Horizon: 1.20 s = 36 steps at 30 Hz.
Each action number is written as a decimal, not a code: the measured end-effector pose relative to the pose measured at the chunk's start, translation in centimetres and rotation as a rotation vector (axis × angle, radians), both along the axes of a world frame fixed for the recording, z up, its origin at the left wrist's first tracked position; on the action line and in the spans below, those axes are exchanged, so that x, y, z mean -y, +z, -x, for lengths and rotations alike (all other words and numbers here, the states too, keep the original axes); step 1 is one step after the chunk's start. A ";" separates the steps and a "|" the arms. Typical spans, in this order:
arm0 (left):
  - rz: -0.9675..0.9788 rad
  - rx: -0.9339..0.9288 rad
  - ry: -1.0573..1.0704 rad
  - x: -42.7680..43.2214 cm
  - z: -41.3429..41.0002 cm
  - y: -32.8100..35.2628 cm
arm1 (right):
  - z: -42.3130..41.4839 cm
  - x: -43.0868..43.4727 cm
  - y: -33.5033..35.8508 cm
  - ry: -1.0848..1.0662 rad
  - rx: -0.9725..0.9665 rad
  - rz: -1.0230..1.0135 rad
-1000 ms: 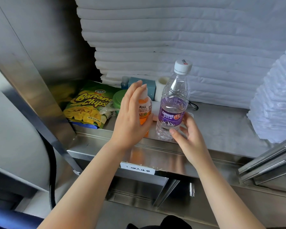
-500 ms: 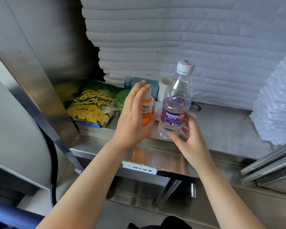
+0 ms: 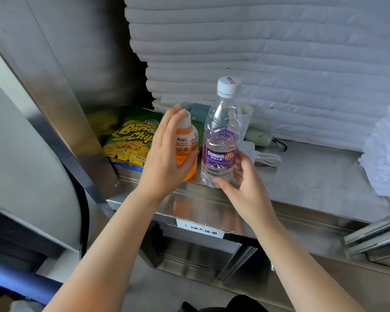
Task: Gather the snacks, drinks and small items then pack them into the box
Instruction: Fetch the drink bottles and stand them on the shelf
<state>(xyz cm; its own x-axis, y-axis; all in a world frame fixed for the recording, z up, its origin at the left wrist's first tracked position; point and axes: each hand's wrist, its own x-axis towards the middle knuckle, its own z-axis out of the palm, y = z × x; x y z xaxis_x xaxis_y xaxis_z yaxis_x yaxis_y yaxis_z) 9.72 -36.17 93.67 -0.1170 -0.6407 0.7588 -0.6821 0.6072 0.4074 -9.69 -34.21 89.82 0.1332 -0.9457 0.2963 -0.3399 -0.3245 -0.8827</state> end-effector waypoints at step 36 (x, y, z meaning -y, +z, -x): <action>-0.233 0.103 0.347 -2.9 -2.0 -5.2 | -2.7 1.5 -0.7 -0.071 -0.019 -0.031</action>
<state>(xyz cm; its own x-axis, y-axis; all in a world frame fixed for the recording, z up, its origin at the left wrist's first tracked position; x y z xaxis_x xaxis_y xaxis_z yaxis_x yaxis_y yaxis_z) 11.72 -33.27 88.44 0.0680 -0.8083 0.5849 -0.8742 0.2342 0.4254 -7.03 -35.68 89.11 0.0711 -0.9618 0.2644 -0.3780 -0.2713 -0.8852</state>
